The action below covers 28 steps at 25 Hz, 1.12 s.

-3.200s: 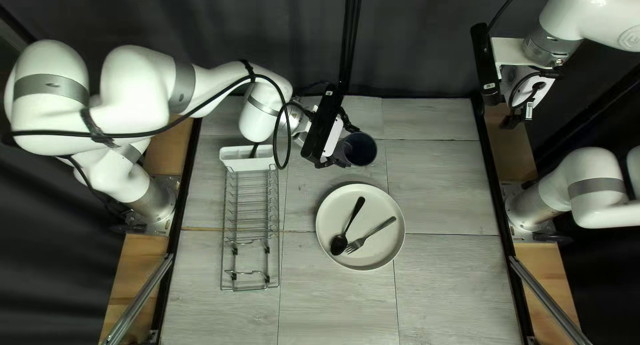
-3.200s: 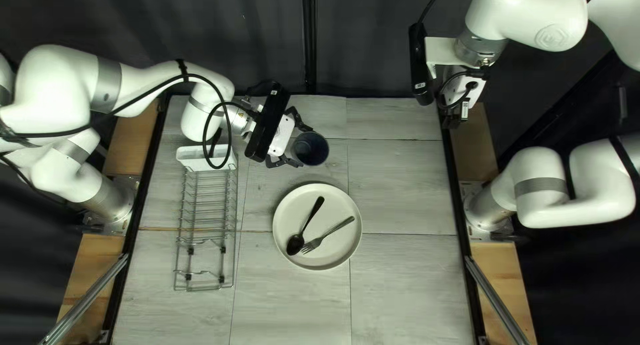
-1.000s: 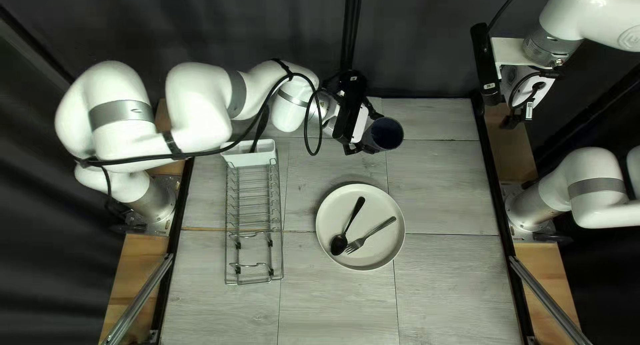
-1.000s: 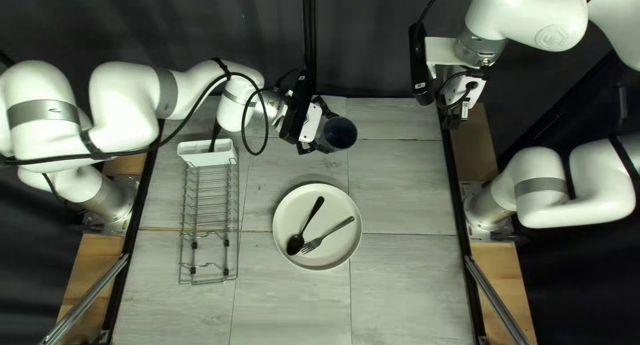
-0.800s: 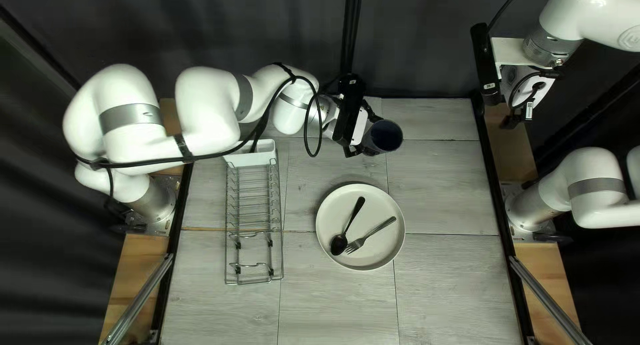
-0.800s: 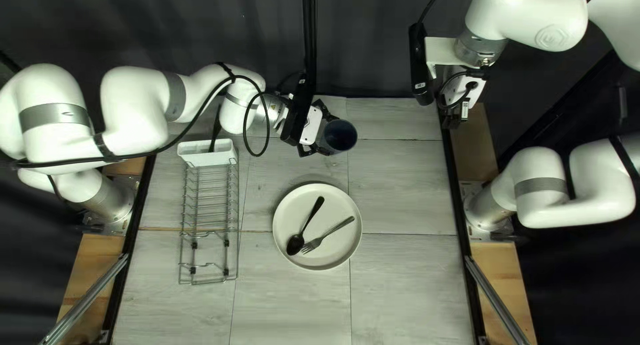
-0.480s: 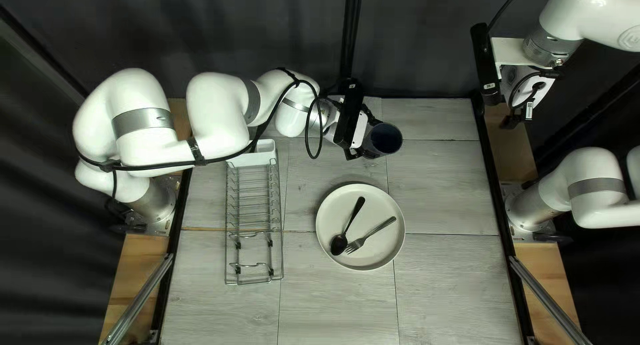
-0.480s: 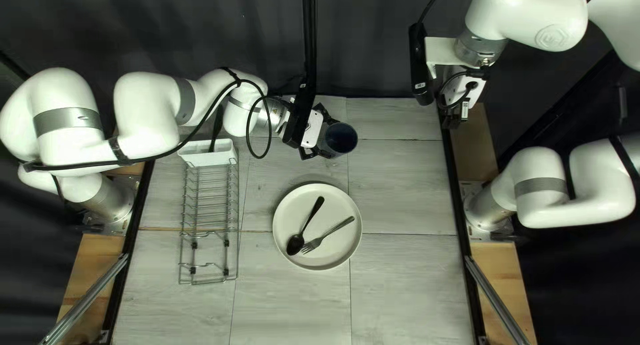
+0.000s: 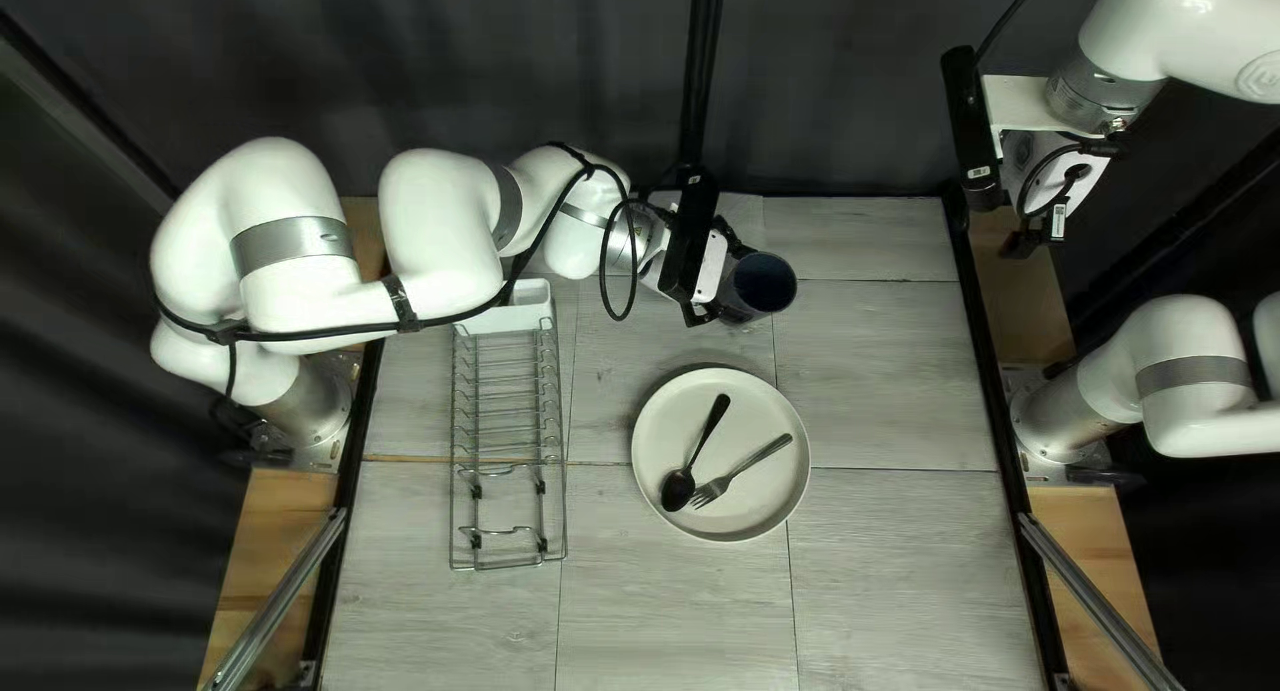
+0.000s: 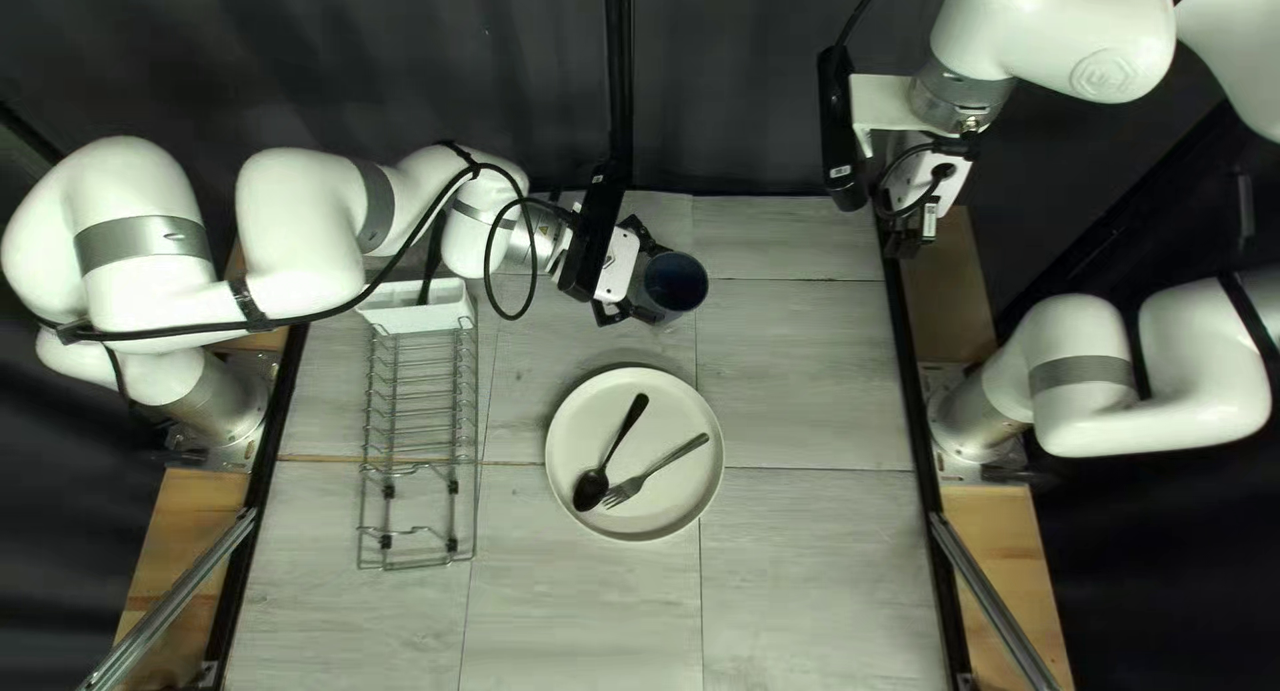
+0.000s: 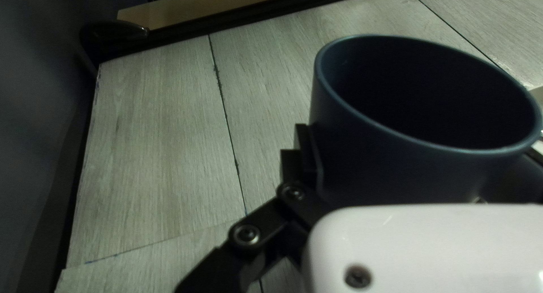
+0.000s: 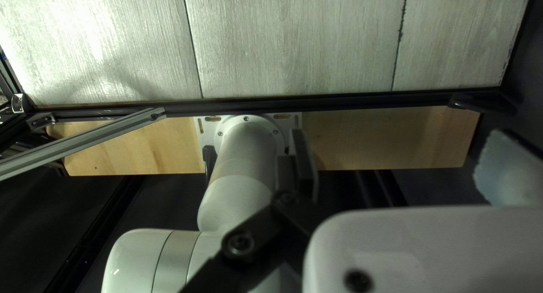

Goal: Pick up and place plate onto table. Place down one fork to the left of the plate. Place spoon and knife to the right of the plate. Place cup above the knife and spoon

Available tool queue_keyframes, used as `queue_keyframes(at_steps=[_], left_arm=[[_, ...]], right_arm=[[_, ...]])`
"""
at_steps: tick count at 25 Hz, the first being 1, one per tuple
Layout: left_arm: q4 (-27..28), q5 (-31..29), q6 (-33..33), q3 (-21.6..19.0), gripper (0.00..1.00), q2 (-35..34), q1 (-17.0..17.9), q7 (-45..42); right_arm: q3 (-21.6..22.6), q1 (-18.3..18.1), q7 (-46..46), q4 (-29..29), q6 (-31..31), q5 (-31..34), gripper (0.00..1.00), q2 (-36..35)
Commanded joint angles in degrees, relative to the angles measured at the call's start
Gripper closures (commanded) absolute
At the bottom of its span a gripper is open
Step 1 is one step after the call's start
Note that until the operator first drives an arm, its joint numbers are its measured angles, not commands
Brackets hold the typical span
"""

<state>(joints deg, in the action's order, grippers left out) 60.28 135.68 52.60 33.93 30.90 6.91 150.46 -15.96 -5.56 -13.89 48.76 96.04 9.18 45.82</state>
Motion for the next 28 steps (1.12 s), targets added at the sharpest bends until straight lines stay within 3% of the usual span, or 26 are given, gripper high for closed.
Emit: queue_keyframes(at_steps=[1,12,23,28], left_arm=[[-0.1,-1.1,-0.7,0.3,0.00,-0.8,0.1,-0.7],[0.9,-11.6,-5.7,3.1,0.00,-6.4,0.3,-6.0],[0.8,-9.6,-5.1,2.4,0.00,-6.2,0.9,-4.7],[1.3,-6.4,-2.4,1.5,0.00,-3.0,0.0,-3.5]], right_arm=[[0.0,0.0,0.0,0.0,0.0,0.0,0.00,0.0],[0.0,0.0,0.0,0.0,0.0,0.0,0.00,0.0],[0.0,0.0,0.0,0.0,0.0,0.0,0.00,0.0],[0.0,0.0,0.0,0.0,0.0,0.0,0.00,0.0]])
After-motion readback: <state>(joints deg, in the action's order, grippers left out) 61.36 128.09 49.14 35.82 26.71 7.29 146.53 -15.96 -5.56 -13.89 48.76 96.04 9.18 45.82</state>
